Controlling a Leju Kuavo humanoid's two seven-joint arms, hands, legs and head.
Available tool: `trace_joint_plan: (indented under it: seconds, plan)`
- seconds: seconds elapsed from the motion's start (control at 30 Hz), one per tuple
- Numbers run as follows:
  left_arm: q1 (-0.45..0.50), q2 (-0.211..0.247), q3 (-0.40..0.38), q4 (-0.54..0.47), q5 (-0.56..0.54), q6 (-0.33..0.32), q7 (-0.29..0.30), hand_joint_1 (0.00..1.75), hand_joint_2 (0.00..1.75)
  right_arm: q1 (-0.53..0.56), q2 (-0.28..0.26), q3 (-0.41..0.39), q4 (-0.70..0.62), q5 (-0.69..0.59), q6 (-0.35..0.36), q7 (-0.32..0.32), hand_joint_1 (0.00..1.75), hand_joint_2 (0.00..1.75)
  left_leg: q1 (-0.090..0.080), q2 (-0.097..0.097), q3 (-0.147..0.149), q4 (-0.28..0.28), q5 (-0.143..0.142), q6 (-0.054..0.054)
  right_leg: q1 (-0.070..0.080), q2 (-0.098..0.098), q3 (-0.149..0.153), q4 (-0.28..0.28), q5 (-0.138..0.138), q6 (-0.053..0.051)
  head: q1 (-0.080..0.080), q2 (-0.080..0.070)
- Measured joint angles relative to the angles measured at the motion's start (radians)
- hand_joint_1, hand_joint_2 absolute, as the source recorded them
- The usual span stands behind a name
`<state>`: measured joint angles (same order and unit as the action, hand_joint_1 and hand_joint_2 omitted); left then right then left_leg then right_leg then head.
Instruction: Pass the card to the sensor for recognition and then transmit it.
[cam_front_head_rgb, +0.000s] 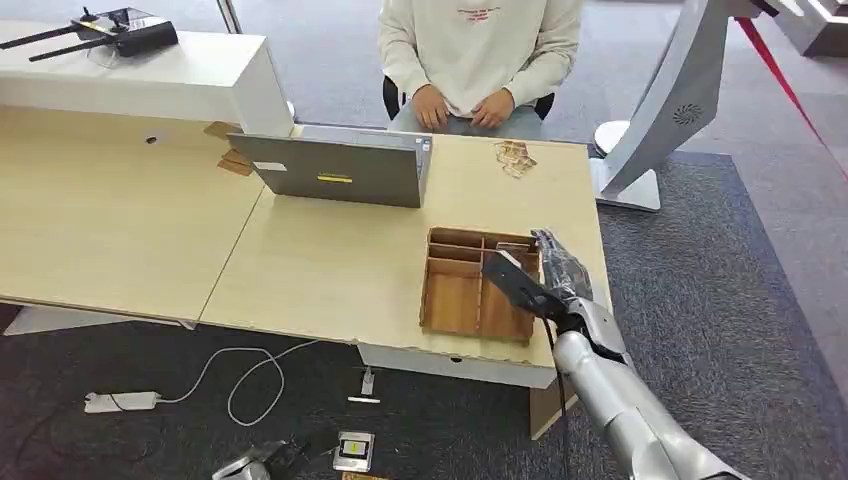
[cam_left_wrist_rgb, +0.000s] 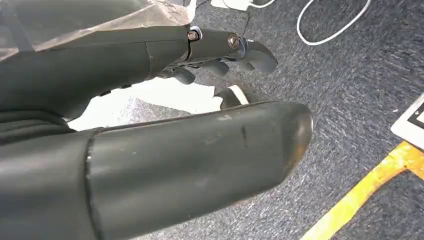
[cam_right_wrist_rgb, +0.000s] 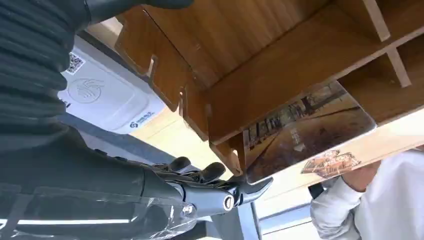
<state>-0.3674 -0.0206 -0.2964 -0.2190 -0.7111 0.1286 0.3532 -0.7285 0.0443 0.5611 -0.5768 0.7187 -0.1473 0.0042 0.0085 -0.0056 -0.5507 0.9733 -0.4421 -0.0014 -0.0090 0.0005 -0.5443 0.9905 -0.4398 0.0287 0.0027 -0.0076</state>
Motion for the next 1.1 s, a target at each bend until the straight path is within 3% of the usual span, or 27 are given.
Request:
trace_joint_plan:
  seconds: [0.33,1.1]
  plan:
    - [0.0,-0.002,0.0,0.0,-0.013,0.0,-0.005,0.0,0.0,-0.029,-0.001,-0.005,-0.032,-0.012,-0.034,-0.012,0.0,1.75,0.0,0.0,0.0,0.0,0.0,0.0,0.0,0.0,0.0,0.0,0.0,0.0,0.0,0.0]
    - [0.001,-0.007,-0.002,0.0,-0.032,0.0,-0.014,0.0,0.0,-0.05,-0.014,-0.022,-0.136,-0.02,-0.001,0.007,0.0,1.75,0.0,0.0,0.0,0.0,0.0,0.0,0.0,0.0,0.0,0.0,0.0,0.0,0.0,0.0]
